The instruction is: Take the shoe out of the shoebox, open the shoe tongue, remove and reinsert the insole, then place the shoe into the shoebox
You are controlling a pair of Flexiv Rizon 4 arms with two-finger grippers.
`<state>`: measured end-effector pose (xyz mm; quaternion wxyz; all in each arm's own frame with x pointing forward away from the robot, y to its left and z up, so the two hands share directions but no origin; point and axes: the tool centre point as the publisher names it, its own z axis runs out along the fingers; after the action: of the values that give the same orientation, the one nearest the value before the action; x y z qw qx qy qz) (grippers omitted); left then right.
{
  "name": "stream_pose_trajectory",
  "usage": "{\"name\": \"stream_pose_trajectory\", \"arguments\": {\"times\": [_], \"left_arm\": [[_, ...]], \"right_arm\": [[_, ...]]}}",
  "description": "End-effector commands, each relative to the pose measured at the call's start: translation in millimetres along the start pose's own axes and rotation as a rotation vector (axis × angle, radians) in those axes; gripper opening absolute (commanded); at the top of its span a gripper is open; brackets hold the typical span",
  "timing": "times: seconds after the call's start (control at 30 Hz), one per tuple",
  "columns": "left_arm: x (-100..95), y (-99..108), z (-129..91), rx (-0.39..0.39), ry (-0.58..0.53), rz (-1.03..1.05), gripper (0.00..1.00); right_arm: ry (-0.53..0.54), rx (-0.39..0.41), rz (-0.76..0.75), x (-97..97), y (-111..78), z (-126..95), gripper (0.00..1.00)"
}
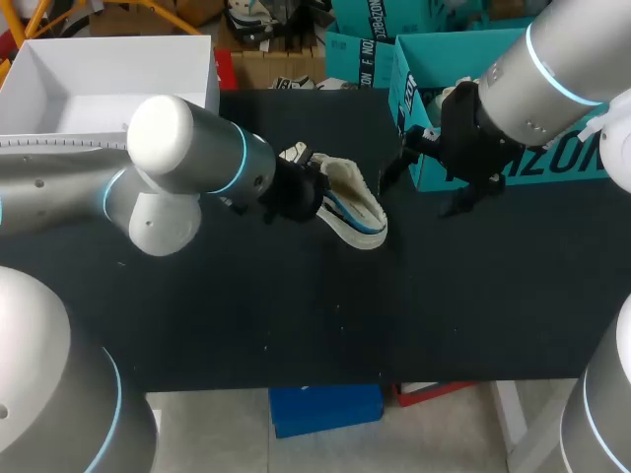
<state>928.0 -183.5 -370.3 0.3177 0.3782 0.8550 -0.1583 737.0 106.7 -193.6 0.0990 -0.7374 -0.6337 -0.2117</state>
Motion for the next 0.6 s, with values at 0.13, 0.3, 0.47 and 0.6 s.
{"name": "stream_pose_trajectory", "arguments": {"times": [0.13,0.3,0.47,0.6], "left_arm": [[-7.6,2,6,-0.012,0.000,0.053,0.00],[-7.1,1,-2,0.072,-0.008,0.150,0.00],[-3.0,3,-10,0.131,-0.025,0.235,0.00],[-1.2,1,-20,0.200,-0.050,0.303,0.00]], "right_arm": [[-0.002,-0.001,0.001,0.8,-0.1,1,1.00],[-0.002,-0.001,0.001,0.8,-0.1,1,1.00],[-0.002,-0.001,0.001,0.8,-0.1,1,1.00],[-0.002,-0.001,0.001,0.8,-0.1,1,1.00]]}}
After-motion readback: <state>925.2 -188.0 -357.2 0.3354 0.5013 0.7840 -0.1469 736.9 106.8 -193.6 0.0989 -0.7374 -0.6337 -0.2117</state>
